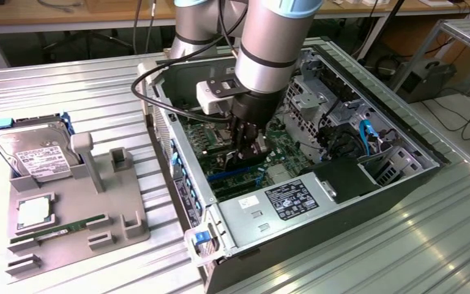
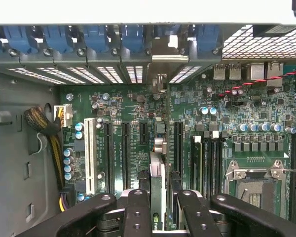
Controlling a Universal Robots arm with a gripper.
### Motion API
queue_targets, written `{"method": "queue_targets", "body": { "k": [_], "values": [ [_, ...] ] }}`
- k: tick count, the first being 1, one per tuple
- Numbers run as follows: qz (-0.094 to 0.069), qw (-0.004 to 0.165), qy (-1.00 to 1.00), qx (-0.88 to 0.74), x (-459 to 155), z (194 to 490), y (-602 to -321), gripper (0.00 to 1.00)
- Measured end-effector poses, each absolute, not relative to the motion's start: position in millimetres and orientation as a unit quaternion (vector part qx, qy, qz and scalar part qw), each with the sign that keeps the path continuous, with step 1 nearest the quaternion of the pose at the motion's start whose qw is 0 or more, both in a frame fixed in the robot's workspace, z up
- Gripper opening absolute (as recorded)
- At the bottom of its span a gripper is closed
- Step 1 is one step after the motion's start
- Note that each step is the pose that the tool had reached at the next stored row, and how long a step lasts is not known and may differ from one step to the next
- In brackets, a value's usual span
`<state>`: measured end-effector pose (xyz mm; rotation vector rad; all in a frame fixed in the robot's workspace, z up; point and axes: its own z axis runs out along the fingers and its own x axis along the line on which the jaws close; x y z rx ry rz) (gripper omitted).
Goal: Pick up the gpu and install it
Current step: 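Insert the gpu into the slot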
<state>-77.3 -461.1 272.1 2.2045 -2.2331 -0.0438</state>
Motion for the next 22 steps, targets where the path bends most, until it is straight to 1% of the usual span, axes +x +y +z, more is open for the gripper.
{"method": "queue_targets", "body": {
  "k": [22],
  "values": [
    [-0.016, 0.000, -0.712, 0.702, -80.1, 264.3, -459.3, 0.26]
  ]
}}
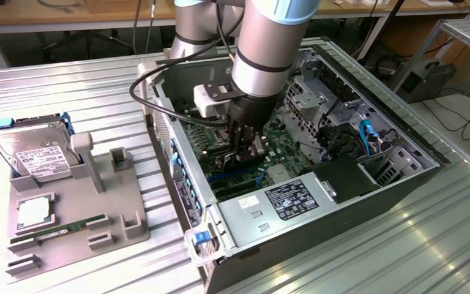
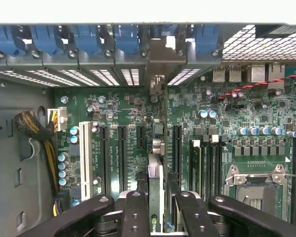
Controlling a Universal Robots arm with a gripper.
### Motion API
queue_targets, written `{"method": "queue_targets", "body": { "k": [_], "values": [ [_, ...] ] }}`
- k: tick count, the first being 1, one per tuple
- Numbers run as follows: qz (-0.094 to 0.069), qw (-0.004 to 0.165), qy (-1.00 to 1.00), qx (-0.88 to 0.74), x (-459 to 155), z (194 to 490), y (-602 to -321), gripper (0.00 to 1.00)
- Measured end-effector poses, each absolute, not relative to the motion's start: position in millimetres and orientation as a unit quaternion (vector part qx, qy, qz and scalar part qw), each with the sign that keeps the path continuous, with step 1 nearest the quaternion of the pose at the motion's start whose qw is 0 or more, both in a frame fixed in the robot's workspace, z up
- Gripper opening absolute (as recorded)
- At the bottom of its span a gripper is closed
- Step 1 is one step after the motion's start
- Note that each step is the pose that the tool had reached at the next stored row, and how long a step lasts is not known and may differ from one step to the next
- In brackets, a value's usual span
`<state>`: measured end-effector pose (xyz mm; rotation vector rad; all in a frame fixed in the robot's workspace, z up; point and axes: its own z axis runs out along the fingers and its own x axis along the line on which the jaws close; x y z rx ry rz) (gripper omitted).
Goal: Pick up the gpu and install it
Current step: 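Insert the gpu into the slot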
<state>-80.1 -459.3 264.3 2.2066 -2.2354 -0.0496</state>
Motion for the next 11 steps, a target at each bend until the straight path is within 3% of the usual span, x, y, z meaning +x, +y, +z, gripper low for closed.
{"method": "queue_targets", "body": {
  "k": [11],
  "values": [
    [-0.024, -0.008, -0.711, 0.702, -80.2, 263.7, -458.6, 0.26]
  ]
}}
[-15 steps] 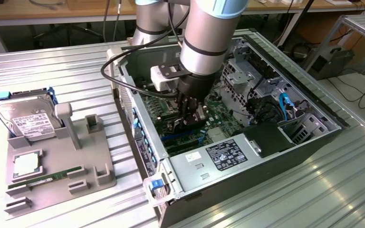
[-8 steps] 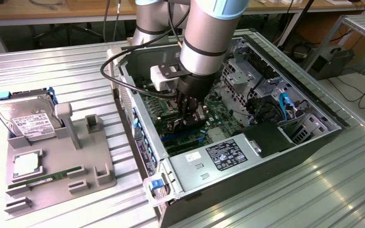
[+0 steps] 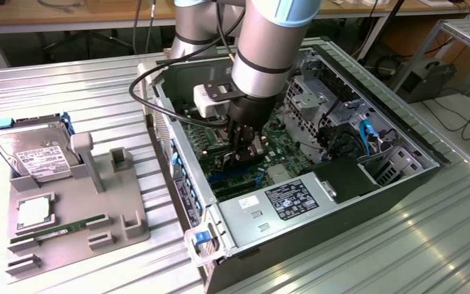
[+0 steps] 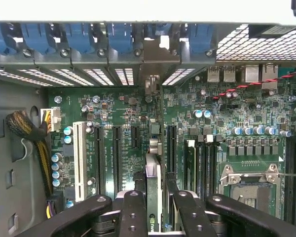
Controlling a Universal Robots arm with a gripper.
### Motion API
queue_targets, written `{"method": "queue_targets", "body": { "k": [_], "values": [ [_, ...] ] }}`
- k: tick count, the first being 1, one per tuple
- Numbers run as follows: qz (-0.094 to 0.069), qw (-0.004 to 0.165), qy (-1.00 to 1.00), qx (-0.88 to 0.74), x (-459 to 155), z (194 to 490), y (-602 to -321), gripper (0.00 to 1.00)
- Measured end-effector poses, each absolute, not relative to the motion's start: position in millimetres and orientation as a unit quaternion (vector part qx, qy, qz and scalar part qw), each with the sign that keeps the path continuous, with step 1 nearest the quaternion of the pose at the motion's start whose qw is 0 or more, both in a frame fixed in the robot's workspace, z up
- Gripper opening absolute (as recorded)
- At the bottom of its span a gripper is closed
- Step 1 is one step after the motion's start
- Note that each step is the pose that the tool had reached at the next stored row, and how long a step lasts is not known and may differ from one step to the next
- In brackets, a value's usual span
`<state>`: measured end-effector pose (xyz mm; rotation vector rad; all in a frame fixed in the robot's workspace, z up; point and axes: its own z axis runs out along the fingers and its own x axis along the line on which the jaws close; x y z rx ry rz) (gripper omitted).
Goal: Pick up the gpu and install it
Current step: 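Insert the gpu into the slot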
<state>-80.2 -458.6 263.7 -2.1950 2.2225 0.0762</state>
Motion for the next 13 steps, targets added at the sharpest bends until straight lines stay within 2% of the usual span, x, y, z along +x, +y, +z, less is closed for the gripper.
{"method": "queue_targets", "body": {
  "k": [13],
  "values": [
    [0.025, 0.009, 0.711, -0.702, -80.7, 263.1, -458.4, 0.26]
  ]
}}
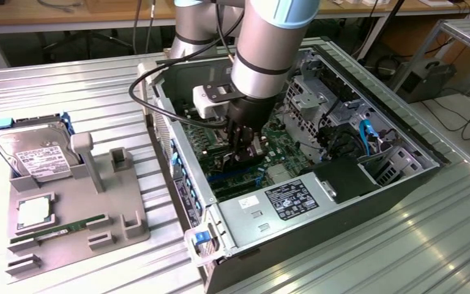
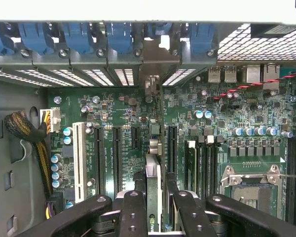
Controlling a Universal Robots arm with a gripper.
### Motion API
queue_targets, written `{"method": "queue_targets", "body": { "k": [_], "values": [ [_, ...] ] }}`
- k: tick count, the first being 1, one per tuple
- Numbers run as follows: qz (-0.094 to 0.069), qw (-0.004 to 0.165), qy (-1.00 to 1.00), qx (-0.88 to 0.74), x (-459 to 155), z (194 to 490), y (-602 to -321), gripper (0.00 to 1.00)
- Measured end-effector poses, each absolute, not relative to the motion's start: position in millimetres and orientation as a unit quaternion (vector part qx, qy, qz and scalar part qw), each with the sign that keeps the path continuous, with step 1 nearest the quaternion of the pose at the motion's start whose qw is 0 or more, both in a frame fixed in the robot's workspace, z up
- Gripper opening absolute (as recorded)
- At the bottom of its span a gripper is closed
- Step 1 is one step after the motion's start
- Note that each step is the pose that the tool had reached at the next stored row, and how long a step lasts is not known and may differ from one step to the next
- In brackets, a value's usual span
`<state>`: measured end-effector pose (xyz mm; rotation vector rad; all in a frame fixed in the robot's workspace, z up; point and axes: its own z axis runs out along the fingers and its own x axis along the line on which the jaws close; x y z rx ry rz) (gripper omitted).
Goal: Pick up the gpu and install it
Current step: 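Insert the gpu into the slot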
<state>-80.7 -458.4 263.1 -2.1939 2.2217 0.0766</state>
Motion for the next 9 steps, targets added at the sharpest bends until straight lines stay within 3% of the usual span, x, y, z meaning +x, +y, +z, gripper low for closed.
{"method": "queue_targets", "body": {
  "k": [9],
  "values": [
    [0.022, 0.006, 0.711, -0.702, -80.8, 269.8, -458.6, 0.26]
  ]
}}
